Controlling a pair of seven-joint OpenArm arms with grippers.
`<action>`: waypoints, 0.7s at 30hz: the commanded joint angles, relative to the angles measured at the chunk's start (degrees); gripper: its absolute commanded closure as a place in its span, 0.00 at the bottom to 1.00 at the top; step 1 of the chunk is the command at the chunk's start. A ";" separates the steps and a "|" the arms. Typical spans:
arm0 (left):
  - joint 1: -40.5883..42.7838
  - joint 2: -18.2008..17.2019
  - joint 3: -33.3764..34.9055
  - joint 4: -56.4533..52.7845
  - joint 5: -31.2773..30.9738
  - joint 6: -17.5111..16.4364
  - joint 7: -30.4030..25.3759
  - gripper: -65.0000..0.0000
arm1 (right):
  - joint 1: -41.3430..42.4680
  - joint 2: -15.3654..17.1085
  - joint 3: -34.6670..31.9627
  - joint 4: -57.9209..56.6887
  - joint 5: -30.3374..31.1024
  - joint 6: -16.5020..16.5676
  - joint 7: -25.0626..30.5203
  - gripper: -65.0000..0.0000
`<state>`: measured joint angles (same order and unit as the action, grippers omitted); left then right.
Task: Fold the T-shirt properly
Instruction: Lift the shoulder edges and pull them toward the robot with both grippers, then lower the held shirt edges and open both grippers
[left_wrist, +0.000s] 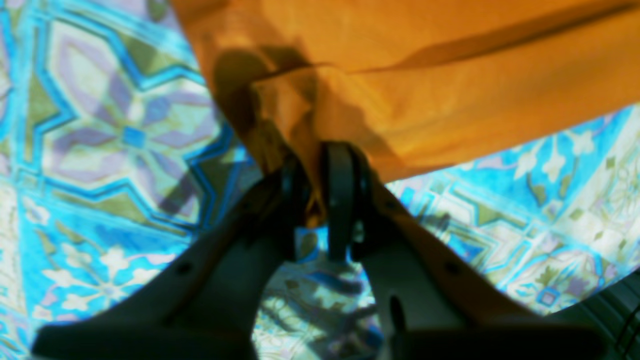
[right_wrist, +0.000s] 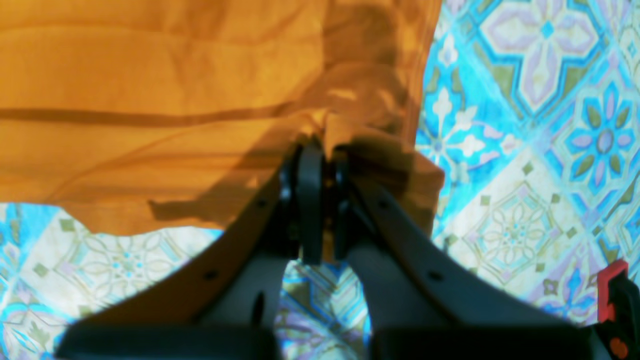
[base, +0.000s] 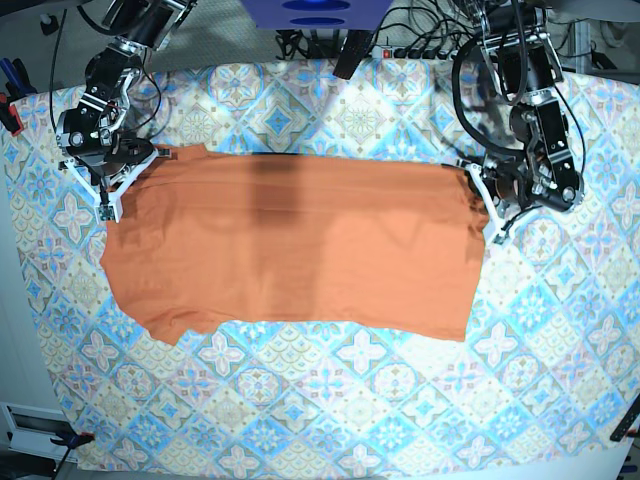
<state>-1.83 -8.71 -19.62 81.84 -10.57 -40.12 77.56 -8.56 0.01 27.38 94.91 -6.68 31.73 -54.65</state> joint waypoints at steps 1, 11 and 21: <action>-0.94 -0.56 -0.21 0.75 0.24 0.12 -0.33 0.87 | 1.04 0.65 0.01 0.95 0.04 -0.03 0.98 1.00; -0.86 -0.92 -0.38 0.75 0.24 0.12 -0.59 0.87 | 2.27 0.82 -2.01 -1.60 -0.14 -0.03 1.07 0.99; -0.86 -0.92 -0.38 0.75 0.33 0.12 -0.59 0.85 | 2.45 2.06 -3.33 -1.51 -0.14 -0.03 4.15 0.92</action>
<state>-1.80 -8.75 -19.73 81.82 -10.24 -40.12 77.34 -6.92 1.58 23.94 92.25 -7.27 31.86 -51.62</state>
